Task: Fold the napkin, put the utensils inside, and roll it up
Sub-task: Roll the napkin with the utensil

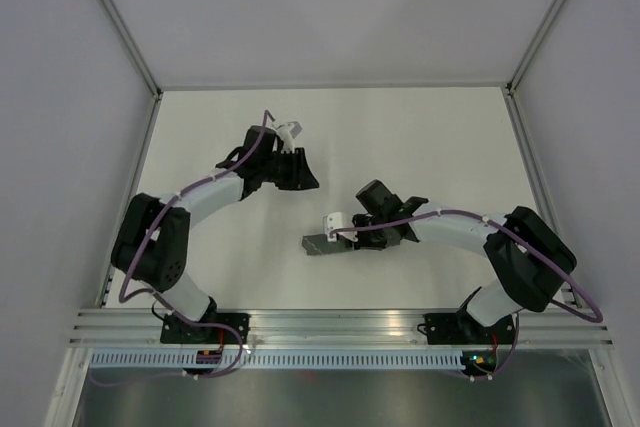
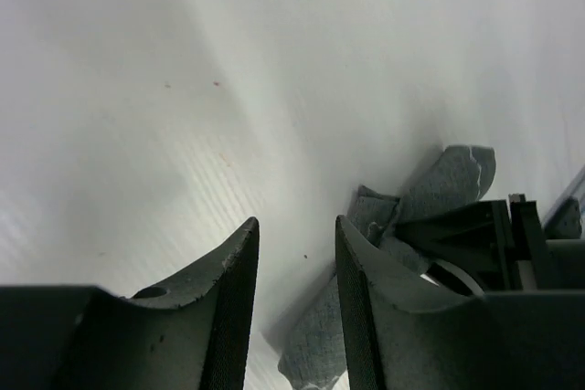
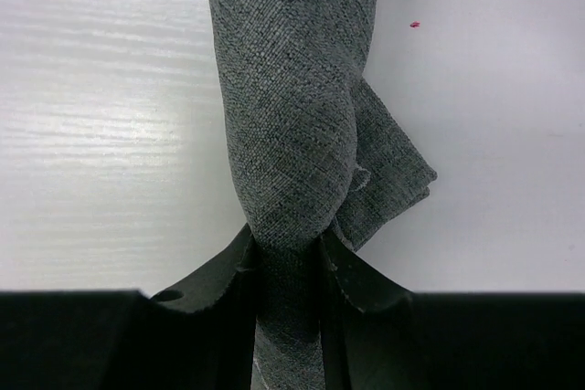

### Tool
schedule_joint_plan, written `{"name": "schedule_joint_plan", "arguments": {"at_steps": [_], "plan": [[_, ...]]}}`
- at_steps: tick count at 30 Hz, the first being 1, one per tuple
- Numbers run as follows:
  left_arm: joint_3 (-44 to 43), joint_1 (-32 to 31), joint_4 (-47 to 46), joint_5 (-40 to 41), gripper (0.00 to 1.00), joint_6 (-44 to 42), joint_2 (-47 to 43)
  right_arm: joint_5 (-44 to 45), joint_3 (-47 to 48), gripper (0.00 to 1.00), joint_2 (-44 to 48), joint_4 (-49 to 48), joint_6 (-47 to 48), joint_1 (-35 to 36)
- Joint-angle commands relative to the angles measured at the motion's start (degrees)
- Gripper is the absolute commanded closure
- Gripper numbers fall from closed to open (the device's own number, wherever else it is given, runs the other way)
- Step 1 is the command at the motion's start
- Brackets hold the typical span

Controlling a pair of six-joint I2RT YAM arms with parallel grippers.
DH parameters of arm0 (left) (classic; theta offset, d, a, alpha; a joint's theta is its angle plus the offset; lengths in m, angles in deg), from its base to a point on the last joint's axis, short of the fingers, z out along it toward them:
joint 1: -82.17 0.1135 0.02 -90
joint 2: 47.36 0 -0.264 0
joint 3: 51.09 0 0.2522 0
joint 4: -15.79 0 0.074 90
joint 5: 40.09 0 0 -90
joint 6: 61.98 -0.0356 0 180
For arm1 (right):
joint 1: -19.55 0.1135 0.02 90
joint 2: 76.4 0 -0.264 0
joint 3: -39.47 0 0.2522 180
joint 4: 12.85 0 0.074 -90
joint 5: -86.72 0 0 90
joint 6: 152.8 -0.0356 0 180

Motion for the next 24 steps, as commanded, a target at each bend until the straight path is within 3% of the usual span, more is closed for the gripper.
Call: {"name": "schedule_joint_plan", "arguments": {"at_steps": [1,7,17,24], "plan": [[2.49,1.15,2.72,12.59,0.56,7.56,-8.57,1.54,3.13,0.83,-5.27,7.24,-8.04,-0.42],[8.29,1.15,3.8,17.87,0.55,13.53,-18.6,0.41,8.93,0.83,-11.42,8.03,-16.4,-3.31],[19.44,-2.89,-2.17,21.73,0.55,21.0,-25.9,-9.43,24.04,0.83,-26.19,12.78,-28.35,-9.72],[20.34,-6.84,-7.8,26.56,0.53,25.84,-21.8,-15.85,29.5,0.83,-33.05,9.11,-39.25,-12.63]]}}
